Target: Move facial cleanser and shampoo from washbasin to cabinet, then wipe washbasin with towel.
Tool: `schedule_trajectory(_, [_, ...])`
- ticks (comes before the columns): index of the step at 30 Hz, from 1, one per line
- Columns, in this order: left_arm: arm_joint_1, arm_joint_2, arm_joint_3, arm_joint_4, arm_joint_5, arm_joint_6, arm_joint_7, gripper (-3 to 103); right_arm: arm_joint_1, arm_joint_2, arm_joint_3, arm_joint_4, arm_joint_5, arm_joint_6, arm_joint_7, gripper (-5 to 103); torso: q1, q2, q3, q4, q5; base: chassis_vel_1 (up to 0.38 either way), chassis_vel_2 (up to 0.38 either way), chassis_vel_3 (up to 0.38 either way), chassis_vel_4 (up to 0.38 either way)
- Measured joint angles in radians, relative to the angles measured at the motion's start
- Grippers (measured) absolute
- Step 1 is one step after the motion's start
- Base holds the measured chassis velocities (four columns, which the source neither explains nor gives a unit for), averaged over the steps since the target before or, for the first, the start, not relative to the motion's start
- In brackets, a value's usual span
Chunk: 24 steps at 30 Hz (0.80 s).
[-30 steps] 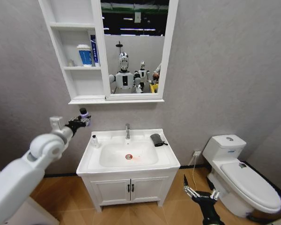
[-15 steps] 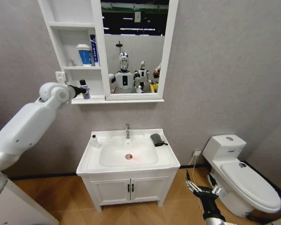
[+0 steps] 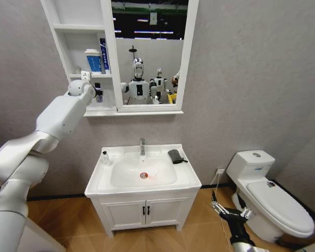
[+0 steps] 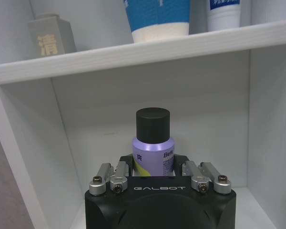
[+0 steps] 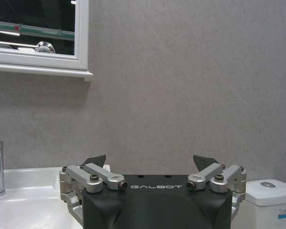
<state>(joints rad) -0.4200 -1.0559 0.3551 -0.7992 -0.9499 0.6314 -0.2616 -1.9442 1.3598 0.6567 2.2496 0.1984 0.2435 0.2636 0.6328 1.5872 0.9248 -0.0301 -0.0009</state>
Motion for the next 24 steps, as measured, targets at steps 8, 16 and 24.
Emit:
schedule_trajectory(8, [0.006, -0.023, -0.042, 0.082, 0.05, -0.026, 0.019, 43, 0.002, -0.003, -0.002, -0.001, 0.002, -0.004, 0.001, 100, 0.0, 0.0, 0.0, -0.0002, 0.0003, 0.0, 0.0, 0.0, 0.0])
schedule_trajectory(16, [0.019, -0.049, -0.067, 0.157, 0.087, -0.075, 0.056, 43, -0.018, -0.001, 0.011, -0.001, 0.001, 0.004, 0.003, 100, 0.0, 0.0, 0.0, -0.0003, 0.0003, 0.0, 0.0, 0.0, 0.0])
schedule_trajectory(24, [0.029, -0.05, -0.081, 0.159, 0.09, -0.078, 0.053, 43, -0.017, -0.002, 0.018, -0.001, 0.007, 0.007, 0.004, 100, 0.0, 0.0, 0.0, -0.0003, 0.0004, 0.0, 0.0, 0.0, 0.0])
